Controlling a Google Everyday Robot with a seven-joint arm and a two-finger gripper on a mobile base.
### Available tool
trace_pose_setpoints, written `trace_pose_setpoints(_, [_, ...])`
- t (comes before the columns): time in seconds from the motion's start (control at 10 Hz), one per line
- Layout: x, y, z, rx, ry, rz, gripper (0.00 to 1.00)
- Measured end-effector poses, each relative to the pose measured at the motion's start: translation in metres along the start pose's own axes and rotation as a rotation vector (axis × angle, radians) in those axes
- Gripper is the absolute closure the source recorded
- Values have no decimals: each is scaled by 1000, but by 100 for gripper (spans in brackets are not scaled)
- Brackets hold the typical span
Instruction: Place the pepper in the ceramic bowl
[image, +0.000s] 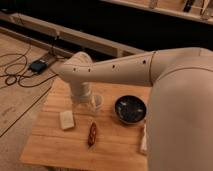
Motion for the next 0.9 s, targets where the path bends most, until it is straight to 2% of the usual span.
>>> trace_pose_setpoints(0.3, [1, -2, 0, 3, -3, -3, 35])
trace_pose_setpoints(0.5, [6, -4, 6, -8, -31, -7, 35])
trace_pose_setpoints(0.9, [23, -21, 43, -25, -32, 30, 35])
